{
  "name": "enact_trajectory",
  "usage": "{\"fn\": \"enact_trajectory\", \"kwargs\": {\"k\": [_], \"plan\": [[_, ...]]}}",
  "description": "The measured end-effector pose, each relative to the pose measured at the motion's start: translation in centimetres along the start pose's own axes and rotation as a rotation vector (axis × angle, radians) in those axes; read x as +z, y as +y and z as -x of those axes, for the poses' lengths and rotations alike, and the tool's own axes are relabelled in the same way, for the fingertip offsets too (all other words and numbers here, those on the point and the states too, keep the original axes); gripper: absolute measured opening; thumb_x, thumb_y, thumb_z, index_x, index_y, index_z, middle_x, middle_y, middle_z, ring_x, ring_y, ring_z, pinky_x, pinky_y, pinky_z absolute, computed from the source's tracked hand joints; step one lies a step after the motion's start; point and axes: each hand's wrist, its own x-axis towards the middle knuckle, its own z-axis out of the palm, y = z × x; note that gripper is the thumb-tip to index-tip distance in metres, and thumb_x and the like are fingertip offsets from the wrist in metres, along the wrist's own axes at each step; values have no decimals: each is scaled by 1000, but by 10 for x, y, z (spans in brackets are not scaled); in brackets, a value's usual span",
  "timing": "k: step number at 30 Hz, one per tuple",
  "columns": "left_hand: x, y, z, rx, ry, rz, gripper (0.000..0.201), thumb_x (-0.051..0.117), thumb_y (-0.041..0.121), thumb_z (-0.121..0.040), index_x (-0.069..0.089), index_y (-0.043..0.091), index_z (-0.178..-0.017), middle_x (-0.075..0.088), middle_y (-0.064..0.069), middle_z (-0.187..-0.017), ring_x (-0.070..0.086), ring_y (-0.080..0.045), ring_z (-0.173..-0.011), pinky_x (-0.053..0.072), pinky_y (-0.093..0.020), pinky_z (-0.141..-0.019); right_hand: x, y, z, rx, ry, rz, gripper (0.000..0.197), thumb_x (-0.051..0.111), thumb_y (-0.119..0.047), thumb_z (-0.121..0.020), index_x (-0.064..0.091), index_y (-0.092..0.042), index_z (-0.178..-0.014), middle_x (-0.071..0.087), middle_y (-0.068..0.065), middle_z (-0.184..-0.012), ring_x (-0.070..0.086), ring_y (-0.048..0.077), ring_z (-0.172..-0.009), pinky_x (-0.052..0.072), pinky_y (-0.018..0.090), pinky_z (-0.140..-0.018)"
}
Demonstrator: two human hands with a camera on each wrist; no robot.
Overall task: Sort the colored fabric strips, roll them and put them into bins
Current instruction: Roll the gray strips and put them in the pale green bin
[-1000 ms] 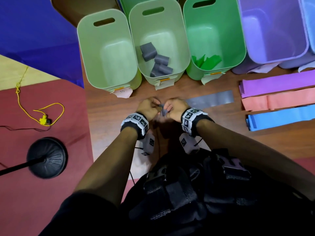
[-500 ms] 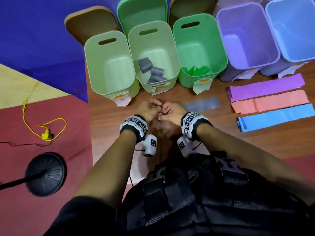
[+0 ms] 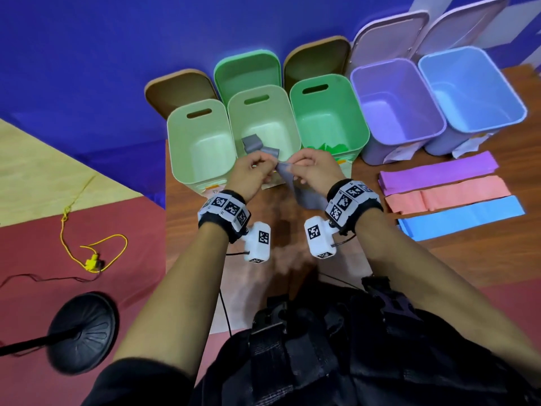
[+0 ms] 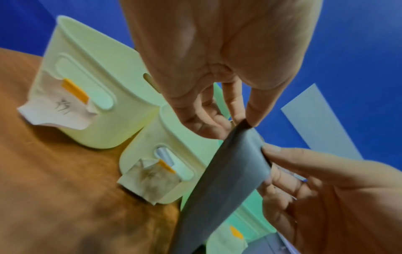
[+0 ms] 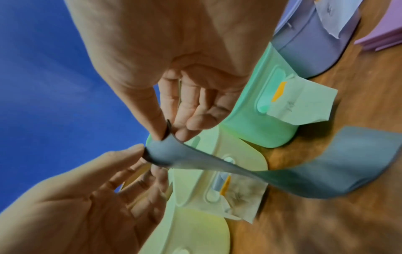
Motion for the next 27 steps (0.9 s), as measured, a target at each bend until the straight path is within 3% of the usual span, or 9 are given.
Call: {"fn": "enact_trajectory", "kwargs": {"k": [6, 10, 15, 20, 24, 27], "plan": [[4, 27, 2, 143, -12, -18, 10, 62, 3, -92, 67, 11, -87, 64, 0, -77, 59, -6, -71, 47, -16, -65, -16, -21, 8, -94, 66, -79, 8, 70, -3, -87, 67, -10, -87, 63, 4, -69, 55, -2, -52, 43, 11, -55], [7, 40, 6, 208, -50, 5, 19, 64, -7, -87, 64, 12, -87, 62, -2, -74, 59, -2, -65, 47, -15, -66, -22, -35, 9, -155, 88, -99, 16, 70, -2, -87, 68, -17, -83, 65, 8, -74, 57, 0, -57, 45, 13, -58], [5, 49, 6, 285, -20, 21, 16, 64, 3, -81, 64, 18, -84, 55, -11, -75, 53, -21, -73, 47, -32, -71, -22, -43, 9, -202, 61, -141, 14, 73, -10, -86, 71, -24, -85, 72, 1, -75, 64, 8, -71, 50, 25, -70], [0, 54, 7, 340, -1, 17, 18, 63, 2, -81, 65, 20, -84, 53, -7, -75, 48, -19, -73, 42, -30, -71, -19, -53, 13, -226, 51, -167, 13, 70, -7, -89, 70, -18, -84, 70, -12, -71, 63, 1, -70, 51, 19, -65], [-2, 56, 10, 344, -9, 39, 18, 61, -5, -84, 64, 12, -86, 60, 0, -80, 53, -14, -75, 44, -24, -71, -16, -53, 11, -230, 49, -199, 17, 73, -2, -85, 72, -19, -82, 72, -4, -74, 66, 9, -74, 54, 24, -72], [-3, 56, 12, 312, -17, 58, 17, 61, 0, -85, 64, 17, -88, 61, -5, -84, 56, -14, -80, 49, -31, -74, -16, -53, 10, -247, 51, -216, 18, 74, 0, -82, 73, -18, -83, 72, 3, -79, 66, 16, -79, 56, 29, -78]]}}
